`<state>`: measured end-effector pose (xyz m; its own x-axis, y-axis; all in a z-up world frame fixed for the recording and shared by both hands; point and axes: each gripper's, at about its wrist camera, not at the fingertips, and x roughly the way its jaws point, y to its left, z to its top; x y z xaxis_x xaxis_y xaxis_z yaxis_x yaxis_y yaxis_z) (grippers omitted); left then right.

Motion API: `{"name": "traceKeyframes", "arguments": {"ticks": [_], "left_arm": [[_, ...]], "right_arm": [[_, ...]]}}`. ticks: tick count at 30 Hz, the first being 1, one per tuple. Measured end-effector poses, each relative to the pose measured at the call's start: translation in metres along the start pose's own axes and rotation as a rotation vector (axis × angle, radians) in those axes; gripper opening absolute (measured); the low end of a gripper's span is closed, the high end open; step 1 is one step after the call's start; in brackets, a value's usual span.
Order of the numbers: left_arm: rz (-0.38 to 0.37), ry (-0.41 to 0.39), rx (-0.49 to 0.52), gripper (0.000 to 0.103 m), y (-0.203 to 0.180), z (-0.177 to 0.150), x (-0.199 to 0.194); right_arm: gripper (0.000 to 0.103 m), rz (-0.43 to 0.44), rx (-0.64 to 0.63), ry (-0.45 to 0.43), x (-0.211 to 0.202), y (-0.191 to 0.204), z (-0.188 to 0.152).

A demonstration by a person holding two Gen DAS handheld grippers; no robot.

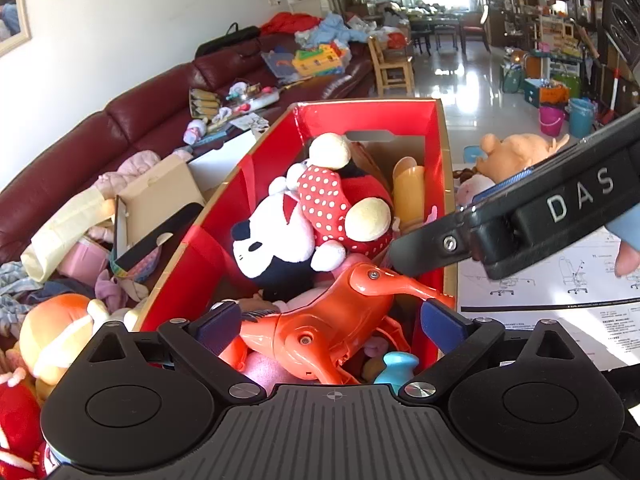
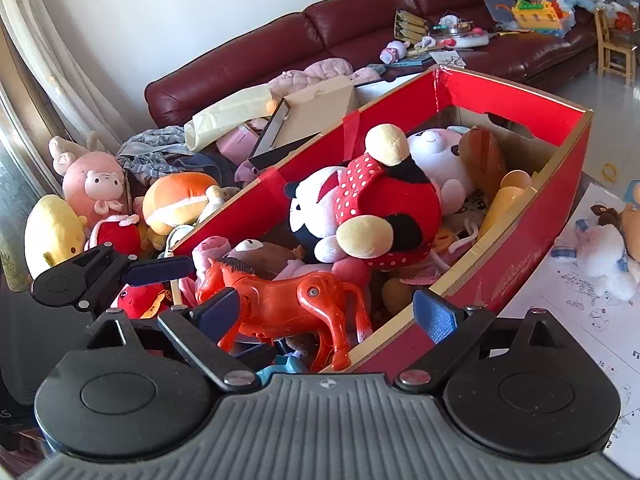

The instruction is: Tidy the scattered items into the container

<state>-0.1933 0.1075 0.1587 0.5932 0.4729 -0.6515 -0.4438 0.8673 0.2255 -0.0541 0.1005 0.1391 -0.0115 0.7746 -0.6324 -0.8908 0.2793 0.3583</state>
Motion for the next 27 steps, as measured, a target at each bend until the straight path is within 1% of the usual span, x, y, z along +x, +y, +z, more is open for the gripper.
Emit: {"name": "traceKeyframes", "arguments": {"ticks": [5,9,11,13,15,17,19,22,25,27], "left_arm": [[0.002,-0.027,0.012,0.102,0.006,0.006,0.002],[0.018,-0.070,0.030,0.103,0.015,0.008,-0.005],[0.027,-0.073,0.027,0.103,0.021,0.011,-0.002],[0.046,-0.047,0.019,0.103,0.027,0.015,0.006],[0.059,0.008,0.001,0.103,0.033,0.020,0.018],[0.045,0.050,-0.015,0.103,0.039,0.026,0.031],[0.047,0.057,-0.009,0.103,0.040,0.031,0.041],[0.082,0.053,-0.002,0.103,0.045,0.036,0.046],[0.081,0.083,-0.036,0.103,0.060,0.038,0.051],[0.076,0.117,-0.069,0.103,0.071,0.040,0.057]], "right_arm": [[0.099,-0.017,-0.022,0.014,-0.002,-0.006,0.006],[0.100,-0.033,-0.053,0.031,-0.003,-0.012,0.010],[0.100,-0.041,-0.069,0.044,-0.002,-0.013,0.012],[0.100,-0.038,-0.094,0.068,0.002,-0.011,0.013],[0.101,-0.022,-0.135,0.102,0.008,-0.007,0.012],[0.101,-0.021,-0.187,0.134,0.013,0.001,0.012],[0.101,-0.052,-0.224,0.134,0.015,0.006,0.014],[0.101,-0.042,-0.255,0.159,0.017,0.008,0.023],[0.101,-0.019,-0.286,0.188,0.018,0.012,0.028],[0.101,-0.026,-0.326,0.211,0.021,0.017,0.027]]}}
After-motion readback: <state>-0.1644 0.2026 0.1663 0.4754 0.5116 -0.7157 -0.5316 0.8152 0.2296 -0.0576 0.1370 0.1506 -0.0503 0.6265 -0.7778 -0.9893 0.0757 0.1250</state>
